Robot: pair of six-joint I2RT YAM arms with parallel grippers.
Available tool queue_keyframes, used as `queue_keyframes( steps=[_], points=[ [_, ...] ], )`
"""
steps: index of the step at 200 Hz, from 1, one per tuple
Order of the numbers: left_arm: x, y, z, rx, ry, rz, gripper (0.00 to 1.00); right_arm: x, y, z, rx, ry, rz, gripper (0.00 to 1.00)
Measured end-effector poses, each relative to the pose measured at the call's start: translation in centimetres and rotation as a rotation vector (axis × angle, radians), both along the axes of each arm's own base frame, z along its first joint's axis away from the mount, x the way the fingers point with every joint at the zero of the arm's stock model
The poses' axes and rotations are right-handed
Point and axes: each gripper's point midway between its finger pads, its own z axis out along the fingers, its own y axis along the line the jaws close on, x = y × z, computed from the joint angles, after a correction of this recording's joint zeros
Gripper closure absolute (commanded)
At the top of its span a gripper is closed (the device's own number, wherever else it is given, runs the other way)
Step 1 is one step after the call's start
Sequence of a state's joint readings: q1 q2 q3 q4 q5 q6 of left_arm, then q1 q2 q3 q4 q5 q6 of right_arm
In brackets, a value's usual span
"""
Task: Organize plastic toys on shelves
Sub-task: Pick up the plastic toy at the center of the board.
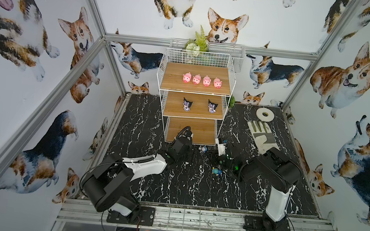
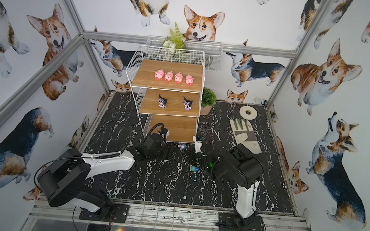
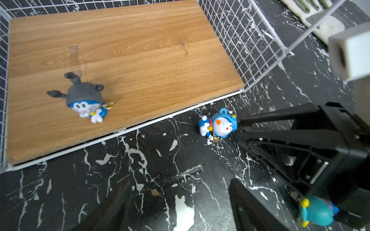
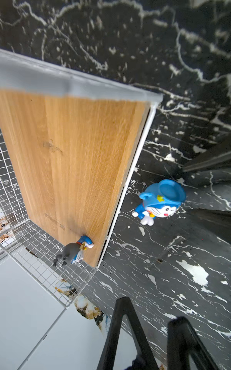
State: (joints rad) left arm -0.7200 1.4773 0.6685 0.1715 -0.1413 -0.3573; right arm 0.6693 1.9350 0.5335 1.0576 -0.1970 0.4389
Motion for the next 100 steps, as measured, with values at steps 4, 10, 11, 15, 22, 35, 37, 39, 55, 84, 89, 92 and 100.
queue_keyframes(
  steps=[4, 10, 11, 15, 22, 35, 37, 39, 55, 84, 89, 92, 100],
  points=[
    [0.0, 0.0, 0.0, -0.001, 0.002, 0.002, 0.2, 0.1, 0.1, 0.0, 0.005, -0.002, 0.0, 0.6],
    [0.0, 0.1, 0.0, -0.001, 0.002, 0.003, 0.2, 0.2, 0.4, 0.1, 0.01, -0.007, 0.001, 0.59],
    [0.0, 0.1, 0.0, -0.001, 0.003, 0.003, 0.2, 0.2, 0.4, 0.1, 0.011, -0.007, 0.001, 0.59],
    [0.0, 0.1, 0.0, -0.002, 0.003, 0.005, 0.2, 0.3, 0.6, 0.2, 0.016, -0.011, 0.002, 0.58],
    [0.0, 0.2, 0.1, -0.003, 0.002, 0.009, 0.2, 0.4, 0.8, 0.3, 0.022, -0.016, 0.005, 0.56],
    [-0.1, 0.3, 0.1, -0.003, 0.004, 0.015, 0.2, 0.6, 1.1, 0.4, 0.034, -0.027, 0.005, 0.56],
    [-0.1, 0.3, 0.1, -0.003, 0.004, 0.016, 0.2, 0.6, 1.2, 0.4, 0.036, -0.029, 0.006, 0.56],
    [-0.1, 0.3, 0.1, -0.002, 0.004, 0.016, 0.2, 0.7, 1.2, 0.4, 0.038, -0.031, 0.006, 0.56],
    [-0.2, 0.6, 0.1, 0.0, 0.005, 0.025, 0.2, 1.0, 1.5, 0.5, 0.053, -0.039, 0.003, 0.56],
    [-0.2, 0.8, 0.2, -0.003, 0.004, 0.036, 0.2, 1.5, 1.7, 0.7, 0.078, -0.048, -0.014, 0.54],
    [-0.2, 0.9, 0.3, -0.005, 0.004, 0.04, 0.2, 1.6, 1.7, 0.7, 0.082, -0.049, -0.019, 0.52],
    [-0.2, 0.9, 0.3, -0.005, 0.004, 0.04, 0.2, 1.6, 1.7, 0.7, 0.082, -0.05, -0.024, 0.51],
    [-0.2, 1.0, 0.2, -0.006, 0.006, 0.044, 0.2, 1.8, 1.6, 0.8, 0.084, -0.051, -0.036, 0.5]
  ],
)
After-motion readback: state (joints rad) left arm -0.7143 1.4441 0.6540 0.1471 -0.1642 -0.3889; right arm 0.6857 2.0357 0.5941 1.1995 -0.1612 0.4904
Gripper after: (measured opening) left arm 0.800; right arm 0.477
